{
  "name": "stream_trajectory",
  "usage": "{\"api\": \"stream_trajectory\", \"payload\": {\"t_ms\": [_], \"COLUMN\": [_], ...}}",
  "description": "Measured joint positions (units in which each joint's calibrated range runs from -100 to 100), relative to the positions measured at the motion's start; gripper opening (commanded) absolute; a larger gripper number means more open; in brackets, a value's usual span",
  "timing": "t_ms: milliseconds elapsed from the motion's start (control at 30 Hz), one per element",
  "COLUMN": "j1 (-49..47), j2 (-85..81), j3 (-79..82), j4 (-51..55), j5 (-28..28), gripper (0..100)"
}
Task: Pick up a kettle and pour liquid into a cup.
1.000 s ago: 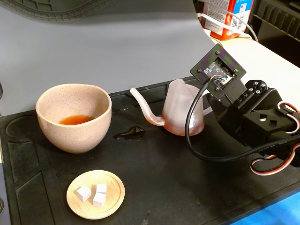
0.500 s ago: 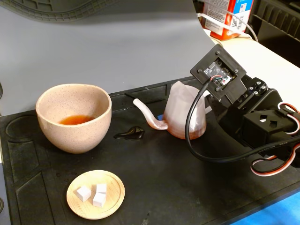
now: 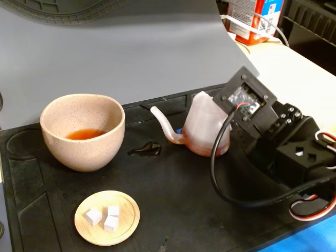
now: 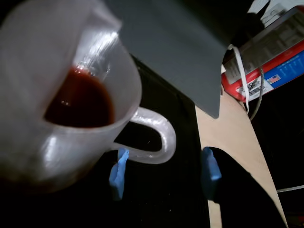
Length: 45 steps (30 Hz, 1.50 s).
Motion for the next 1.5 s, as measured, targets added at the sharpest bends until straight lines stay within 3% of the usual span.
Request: {"api": "stream_trajectory", "payload": {"t_ms": [200, 300, 400, 467, 500, 533, 567, 633, 733, 867, 933, 1033, 1133, 1200, 1500], "j1": [0.45, -0.08, -1.97, -3.33, -3.85, -3.78, -3.70, -3.33, -5.29, -6.73, -6.80, -6.73, -6.73, -6.73, -6.73], "j2": [-17.12, -31.25, -58.99, -74.91, -90.07, -92.21, -104.11, -116.61, -120.80, -122.17, -122.35, -122.26, -122.26, -122.43, -122.26], "j3": [13.05, 22.98, 31.84, 31.55, 30.96, 30.77, 30.67, 30.67, 30.67, 37.97, 38.07, 38.07, 38.07, 38.07, 38.07], "j4": [0.09, 0.09, 4.29, 14.88, 30.28, 33.00, 46.65, 62.58, 77.99, 81.58, 89.10, 116.85, 130.50, 134.70, 135.05], "j5": [-2.72, -3.56, -5.66, -7.33, -7.65, -8.07, -11.73, -15.56, -21.58, -22.58, -22.58, -22.58, -22.58, -22.58, -22.58], "gripper": [19, 8, 1, 1, 1, 1, 1, 1, 1, 1, 1, 1, 1, 1, 1]}}
